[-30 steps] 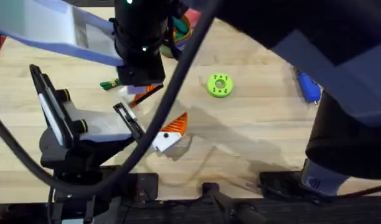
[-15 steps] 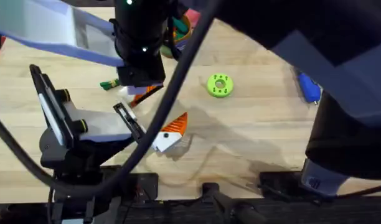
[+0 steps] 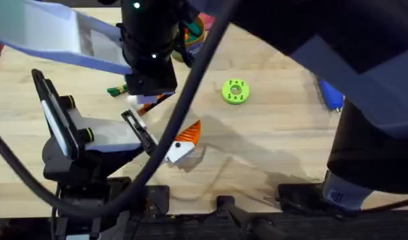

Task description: Pick up the gripper from the table and insert it into the empty holder that is missing its gripper. Then pick up a screw, insert it into the mounting hole, and use the screwdriver to tighten it. Finally, clean up the table by picking up the vegetable and placing it into the bucket.

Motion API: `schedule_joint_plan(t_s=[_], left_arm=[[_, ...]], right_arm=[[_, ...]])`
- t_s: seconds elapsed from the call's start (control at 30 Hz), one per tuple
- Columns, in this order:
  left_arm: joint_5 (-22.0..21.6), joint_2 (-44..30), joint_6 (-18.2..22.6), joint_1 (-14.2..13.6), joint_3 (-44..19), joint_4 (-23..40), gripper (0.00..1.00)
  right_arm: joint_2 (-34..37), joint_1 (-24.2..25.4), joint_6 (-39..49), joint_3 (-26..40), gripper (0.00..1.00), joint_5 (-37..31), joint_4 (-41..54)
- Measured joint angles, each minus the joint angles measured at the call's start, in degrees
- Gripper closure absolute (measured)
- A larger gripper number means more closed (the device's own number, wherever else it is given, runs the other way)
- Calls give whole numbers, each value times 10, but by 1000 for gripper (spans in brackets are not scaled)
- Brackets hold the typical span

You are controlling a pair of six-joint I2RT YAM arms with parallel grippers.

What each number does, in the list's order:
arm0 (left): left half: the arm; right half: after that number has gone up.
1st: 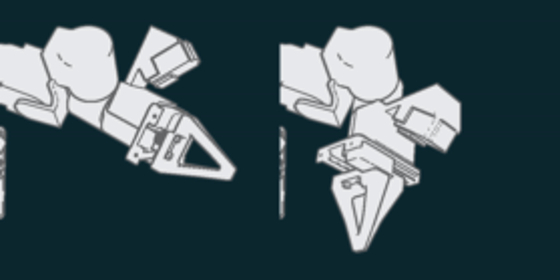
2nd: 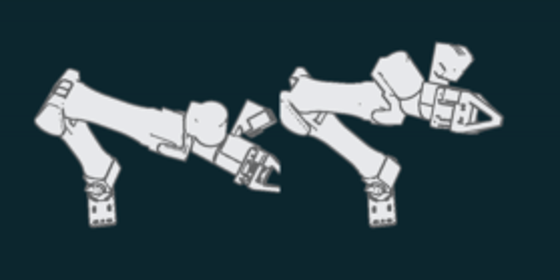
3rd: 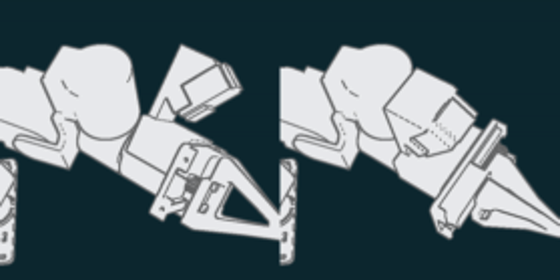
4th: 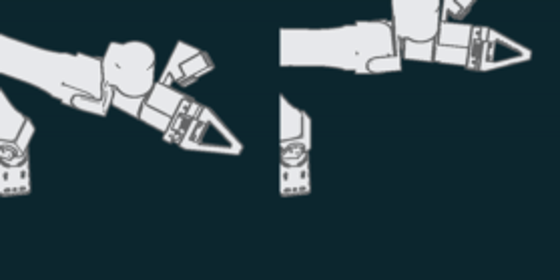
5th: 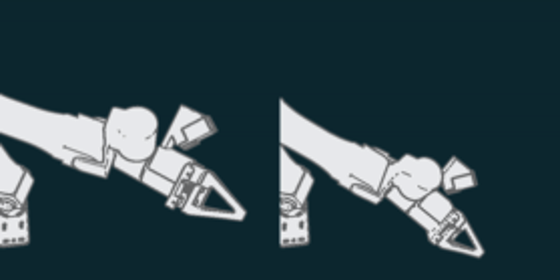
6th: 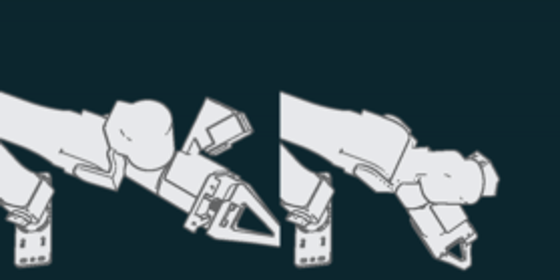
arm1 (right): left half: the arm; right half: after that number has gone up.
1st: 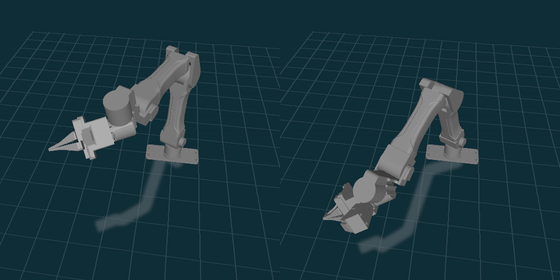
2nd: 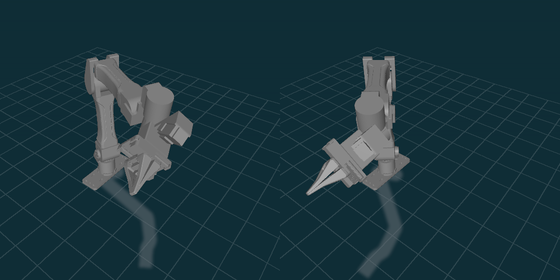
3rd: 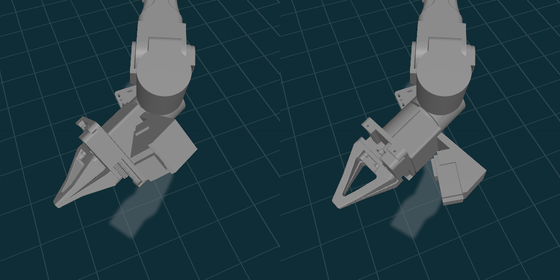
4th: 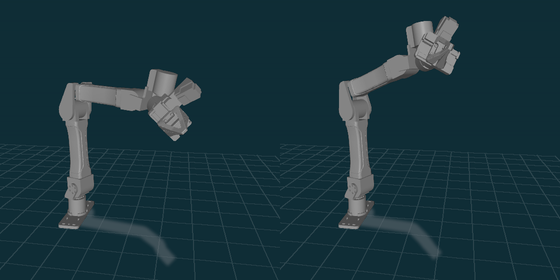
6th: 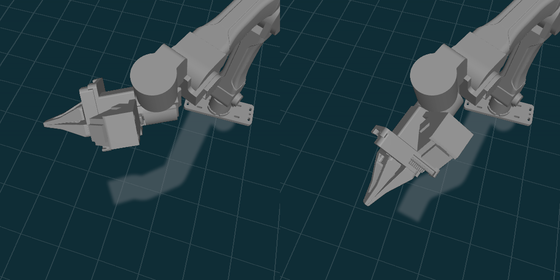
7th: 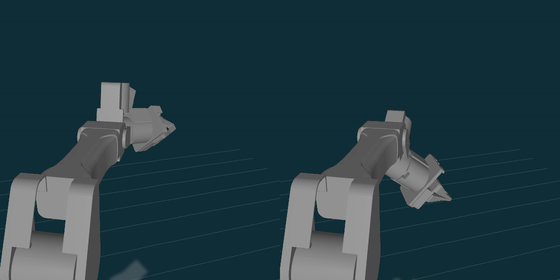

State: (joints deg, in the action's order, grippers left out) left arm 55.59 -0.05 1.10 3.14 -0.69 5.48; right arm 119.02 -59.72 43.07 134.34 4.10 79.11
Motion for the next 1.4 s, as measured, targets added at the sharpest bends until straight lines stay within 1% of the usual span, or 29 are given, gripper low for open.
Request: schedule_joint_plan(t_s=[0.5,0.8,1.4], left_arm=[[0,0,0,0,0,0,13],[1,0,-1,0,0,0,14],[2,0,-1,0,0,1,14]], right_arm=[[0,0,0,0,996,0,0],[17,0,0,0,996,0,0],[17,0,-6,0,996,0,0]])
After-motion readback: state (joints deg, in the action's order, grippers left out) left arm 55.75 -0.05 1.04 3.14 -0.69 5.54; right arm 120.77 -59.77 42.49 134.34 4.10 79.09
